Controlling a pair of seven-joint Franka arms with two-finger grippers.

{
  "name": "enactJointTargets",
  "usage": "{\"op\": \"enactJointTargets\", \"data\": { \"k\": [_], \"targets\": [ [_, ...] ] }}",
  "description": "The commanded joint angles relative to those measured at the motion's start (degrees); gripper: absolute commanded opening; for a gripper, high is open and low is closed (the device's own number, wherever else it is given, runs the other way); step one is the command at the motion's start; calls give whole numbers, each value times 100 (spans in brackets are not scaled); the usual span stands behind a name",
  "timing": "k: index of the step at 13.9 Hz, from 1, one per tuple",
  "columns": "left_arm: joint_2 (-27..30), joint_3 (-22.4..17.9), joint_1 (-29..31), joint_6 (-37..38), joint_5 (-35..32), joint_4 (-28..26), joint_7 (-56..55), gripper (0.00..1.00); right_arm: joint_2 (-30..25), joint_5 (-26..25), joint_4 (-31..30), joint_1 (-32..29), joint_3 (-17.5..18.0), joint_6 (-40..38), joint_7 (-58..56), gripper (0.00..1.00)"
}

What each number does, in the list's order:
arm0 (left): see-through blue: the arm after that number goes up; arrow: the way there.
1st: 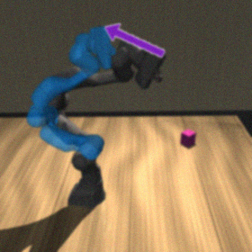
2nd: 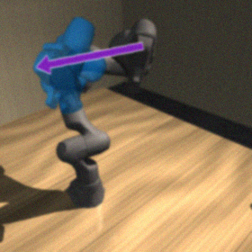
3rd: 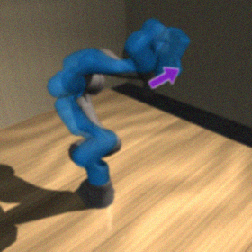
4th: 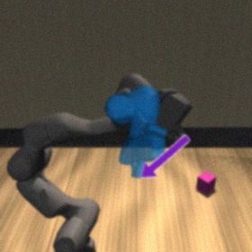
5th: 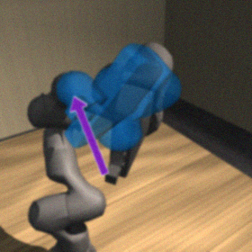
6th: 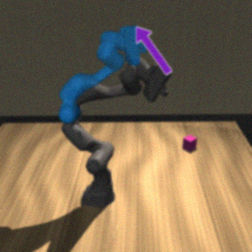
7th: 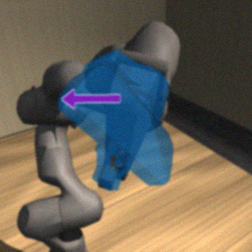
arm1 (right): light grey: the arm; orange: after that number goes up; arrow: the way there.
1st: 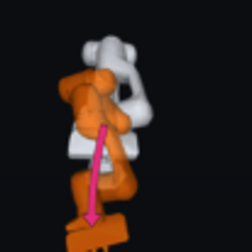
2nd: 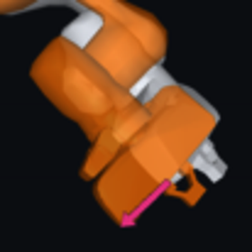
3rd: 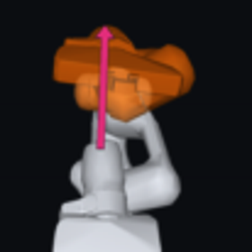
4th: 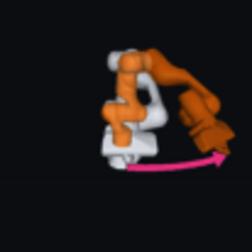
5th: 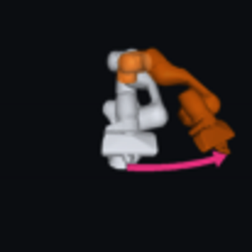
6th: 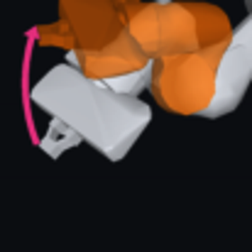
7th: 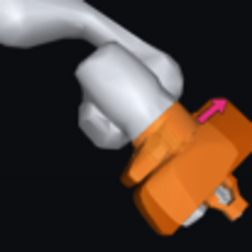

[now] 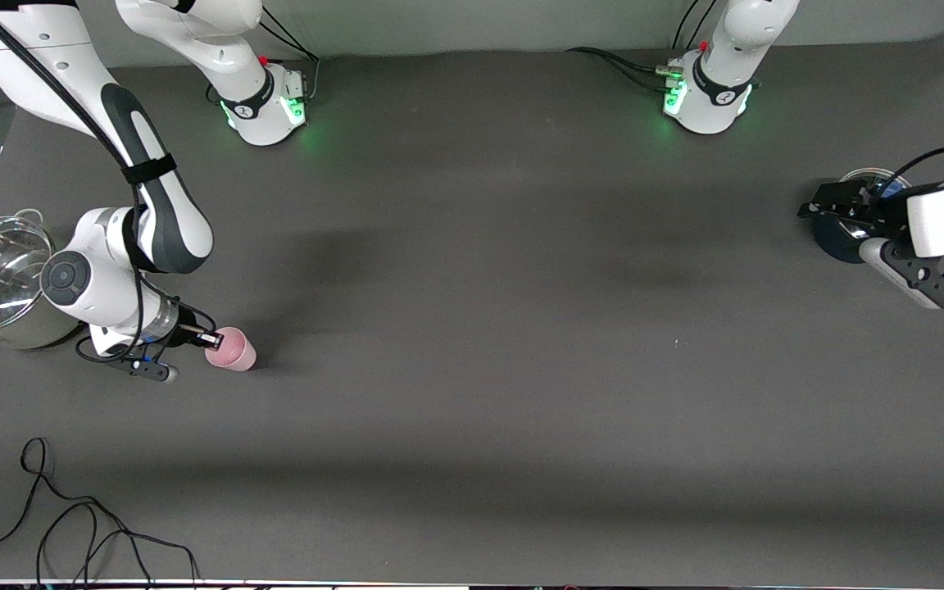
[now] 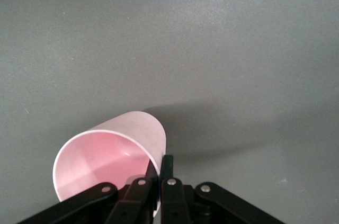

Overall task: Transfer pink cup from left to right arm
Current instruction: 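Carry the cup with the right gripper while the left gripper withdraws, then set the pink cup down and open the right gripper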

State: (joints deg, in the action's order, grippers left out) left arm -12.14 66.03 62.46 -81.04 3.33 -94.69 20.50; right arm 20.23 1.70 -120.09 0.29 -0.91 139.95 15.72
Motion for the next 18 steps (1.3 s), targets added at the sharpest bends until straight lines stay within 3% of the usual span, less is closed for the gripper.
{"op": "enactJointTargets", "data": {
  "k": [1, 2, 3, 4, 5, 10, 14, 15, 16, 18],
  "targets": [
    [607, -81, -181, 141, -445, 108, -887, 99, -72, 128, -137, -20, -5, 138, -157, 0],
    [677, -98, -259, 158, -561, 144, -1350, 99, -72, 128, -137, -20, -14, 138, -253, 1],
    [678, -90, -260, 297, -562, 153, -1781, 99, -81, 128, -137, -20, -23, 138, -341, 25],
    [669, -133, -252, 377, -553, 179, -1925, 99, -124, 128, -137, -20, -23, 112, -342, 42],
    [695, -125, -251, 308, -588, 223, -1953, 99, -168, 128, -137, -20, -31, 77, -342, 51],
    [1258, -99, -269, -430, -562, 100, -2129, 99, -887, 128, -32, 32, -32, -668, -351, 62],
    [1188, -116, -269, -835, -492, 117, -2024, 99, -1705, 120, 563, 85, -5, -2134, -359, 81],
    [1144, -151, -286, -887, -474, 135, -2023, 99, -1820, 120, 827, 85, -5, -2539, -359, 81],
    [1074, -247, -461, -896, -474, 170, -2014, 99, -1899, 120, 1143, 85, -5, -3021, -368, 82],
    [1056, -1218, -1414, -896, -474, 284, -2014, 99, -1970, 102, 1802, 85, -14, -3944, -368, 84]
  ]
}}
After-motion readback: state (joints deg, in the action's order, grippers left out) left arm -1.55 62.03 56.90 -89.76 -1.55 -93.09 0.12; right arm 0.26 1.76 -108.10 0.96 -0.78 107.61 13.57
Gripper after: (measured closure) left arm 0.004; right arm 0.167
